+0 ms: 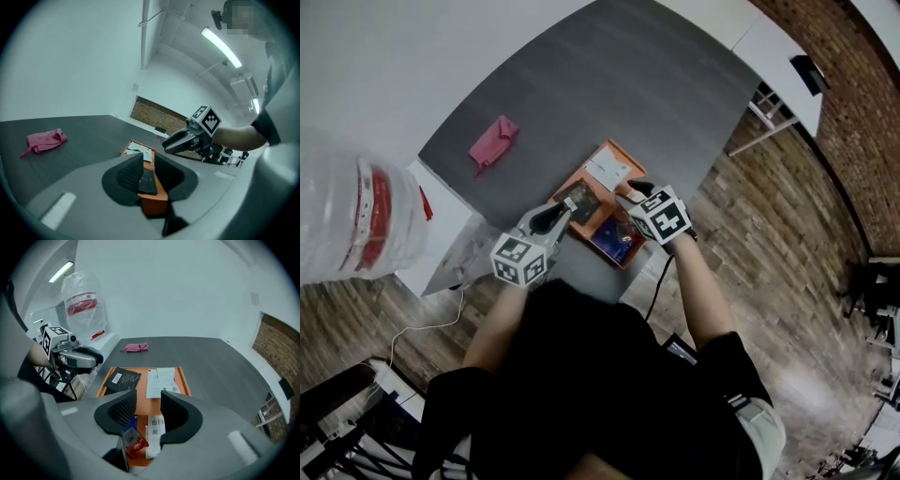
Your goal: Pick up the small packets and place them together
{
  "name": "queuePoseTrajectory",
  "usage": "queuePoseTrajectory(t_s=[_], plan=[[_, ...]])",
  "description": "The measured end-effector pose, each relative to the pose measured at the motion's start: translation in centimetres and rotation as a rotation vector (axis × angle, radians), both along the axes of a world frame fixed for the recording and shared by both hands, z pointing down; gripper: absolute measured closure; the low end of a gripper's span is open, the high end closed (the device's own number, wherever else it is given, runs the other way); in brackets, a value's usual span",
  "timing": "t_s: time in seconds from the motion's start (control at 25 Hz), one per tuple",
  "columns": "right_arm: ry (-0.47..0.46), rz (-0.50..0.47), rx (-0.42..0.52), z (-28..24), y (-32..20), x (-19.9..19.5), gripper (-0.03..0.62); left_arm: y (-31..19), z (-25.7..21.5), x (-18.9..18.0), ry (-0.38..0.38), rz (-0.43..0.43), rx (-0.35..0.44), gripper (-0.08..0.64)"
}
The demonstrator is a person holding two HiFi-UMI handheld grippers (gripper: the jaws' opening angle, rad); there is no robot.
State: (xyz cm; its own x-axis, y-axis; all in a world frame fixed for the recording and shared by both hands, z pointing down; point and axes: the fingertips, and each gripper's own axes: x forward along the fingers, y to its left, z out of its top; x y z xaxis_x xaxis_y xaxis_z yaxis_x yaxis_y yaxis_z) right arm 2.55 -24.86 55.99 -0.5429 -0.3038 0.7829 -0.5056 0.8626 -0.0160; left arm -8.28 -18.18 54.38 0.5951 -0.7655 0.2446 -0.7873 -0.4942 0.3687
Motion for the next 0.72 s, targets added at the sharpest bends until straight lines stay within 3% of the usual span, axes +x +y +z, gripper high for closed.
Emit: queuePoseTrajectory(t_s=[0.36,0.56,0.72], plan=[[0.024,0.111,-0.016,0.4,1.3,5.8,0.433,-0.6,-0.6,4.7,0.001,0.119,0.016,0.486],[0.066,0.097,-0.092,2.8,2.6,6.6,0.437,-0.4,-0.4,5.3,0.002,0.13,0.008,0.486],[0.151,0.085,-0.164,6.1,3.6,6.9,0.448,-0.3,-0.1,4.9,0.002,0.119,-0.003,0.486]])
